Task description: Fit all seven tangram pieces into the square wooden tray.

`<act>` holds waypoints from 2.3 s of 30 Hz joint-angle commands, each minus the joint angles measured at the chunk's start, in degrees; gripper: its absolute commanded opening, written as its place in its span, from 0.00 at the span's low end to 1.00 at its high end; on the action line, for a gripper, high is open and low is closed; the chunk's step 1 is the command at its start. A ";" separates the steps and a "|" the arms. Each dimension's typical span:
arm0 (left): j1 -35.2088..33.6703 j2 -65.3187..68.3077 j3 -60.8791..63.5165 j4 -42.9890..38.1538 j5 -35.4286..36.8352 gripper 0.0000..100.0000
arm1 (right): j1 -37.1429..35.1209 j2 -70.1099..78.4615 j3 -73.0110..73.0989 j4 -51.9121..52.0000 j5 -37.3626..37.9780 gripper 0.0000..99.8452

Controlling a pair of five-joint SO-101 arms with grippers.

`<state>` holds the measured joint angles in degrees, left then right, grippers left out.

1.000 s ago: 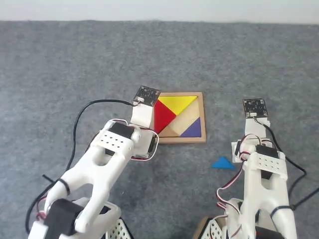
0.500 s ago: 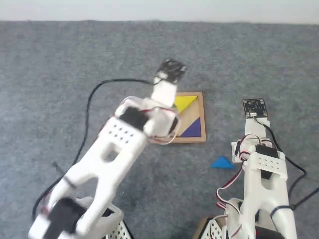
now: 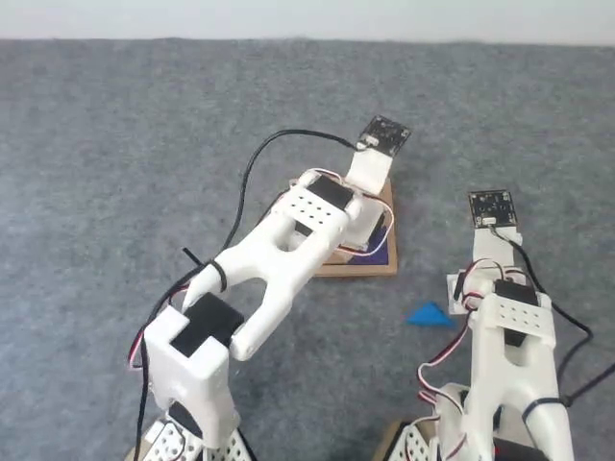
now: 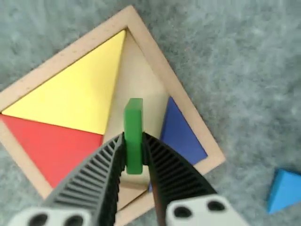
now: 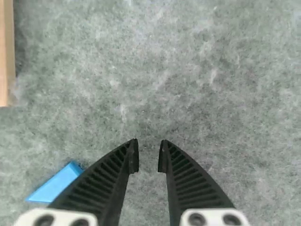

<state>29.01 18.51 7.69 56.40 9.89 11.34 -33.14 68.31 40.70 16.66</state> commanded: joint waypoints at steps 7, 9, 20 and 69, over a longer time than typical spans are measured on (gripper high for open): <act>-1.23 0.09 -2.15 1.76 -5.80 0.07 | 0.48 -2.33 -0.35 0.13 -0.09 0.08; -2.11 -0.18 -2.24 2.99 -5.54 0.12 | 0.48 -2.33 -0.35 0.13 -0.09 0.08; -3.96 -3.08 -2.51 2.81 -5.89 0.23 | 0.48 -2.33 -0.35 0.13 -0.18 0.08; -0.97 11.34 -11.91 5.45 -10.90 0.01 | 0.40 -2.33 -0.26 0.13 -0.35 0.08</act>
<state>27.52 30.81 -1.98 60.62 -0.04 11.34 -33.14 68.31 40.70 16.66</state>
